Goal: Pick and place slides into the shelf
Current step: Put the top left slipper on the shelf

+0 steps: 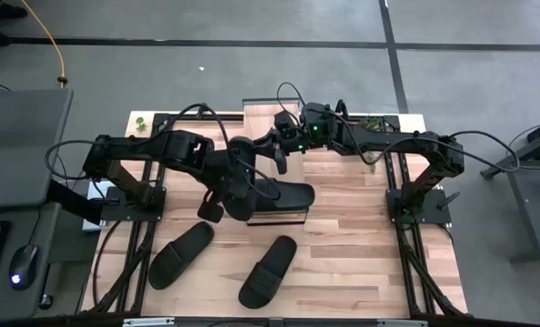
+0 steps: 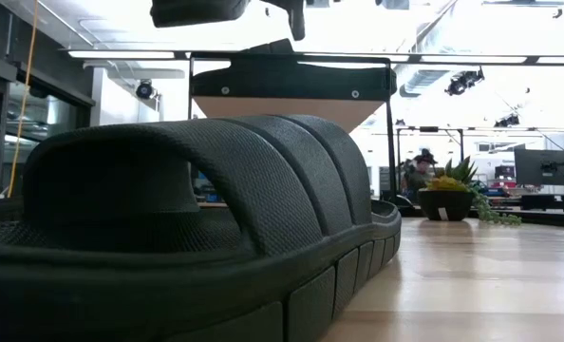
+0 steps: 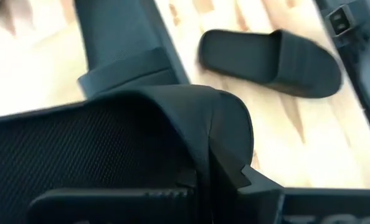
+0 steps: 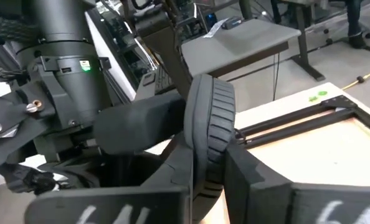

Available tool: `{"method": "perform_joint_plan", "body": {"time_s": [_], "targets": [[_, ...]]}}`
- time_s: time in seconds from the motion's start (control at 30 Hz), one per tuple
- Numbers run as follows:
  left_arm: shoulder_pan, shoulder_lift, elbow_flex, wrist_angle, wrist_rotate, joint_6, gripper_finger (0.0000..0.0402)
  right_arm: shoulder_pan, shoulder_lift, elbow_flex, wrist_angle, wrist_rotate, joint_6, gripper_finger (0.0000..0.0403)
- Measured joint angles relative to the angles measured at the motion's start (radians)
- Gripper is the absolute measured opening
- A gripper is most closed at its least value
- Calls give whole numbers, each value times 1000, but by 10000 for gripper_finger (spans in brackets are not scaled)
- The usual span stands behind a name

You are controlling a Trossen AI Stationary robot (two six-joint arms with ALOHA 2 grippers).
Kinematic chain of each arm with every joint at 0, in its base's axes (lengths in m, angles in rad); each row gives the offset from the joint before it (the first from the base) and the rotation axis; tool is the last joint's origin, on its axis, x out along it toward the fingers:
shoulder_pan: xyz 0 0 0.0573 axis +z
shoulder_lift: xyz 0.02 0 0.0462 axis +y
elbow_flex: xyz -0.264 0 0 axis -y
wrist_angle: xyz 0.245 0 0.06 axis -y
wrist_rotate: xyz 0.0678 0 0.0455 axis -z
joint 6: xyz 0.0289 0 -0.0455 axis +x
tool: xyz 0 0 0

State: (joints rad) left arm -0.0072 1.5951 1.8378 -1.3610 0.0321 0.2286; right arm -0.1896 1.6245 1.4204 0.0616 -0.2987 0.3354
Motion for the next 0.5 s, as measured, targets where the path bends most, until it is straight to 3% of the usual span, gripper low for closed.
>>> {"method": "perform_joint_plan", "body": {"time_s": [0.23,0.5], "targets": [[1,0,0,-44,-24,-37,42,-17,0,0,-6,29,-15,24],[1,0,0,-57,-119,-77,134,-42,1,0,-12,39,-22,20]]}}
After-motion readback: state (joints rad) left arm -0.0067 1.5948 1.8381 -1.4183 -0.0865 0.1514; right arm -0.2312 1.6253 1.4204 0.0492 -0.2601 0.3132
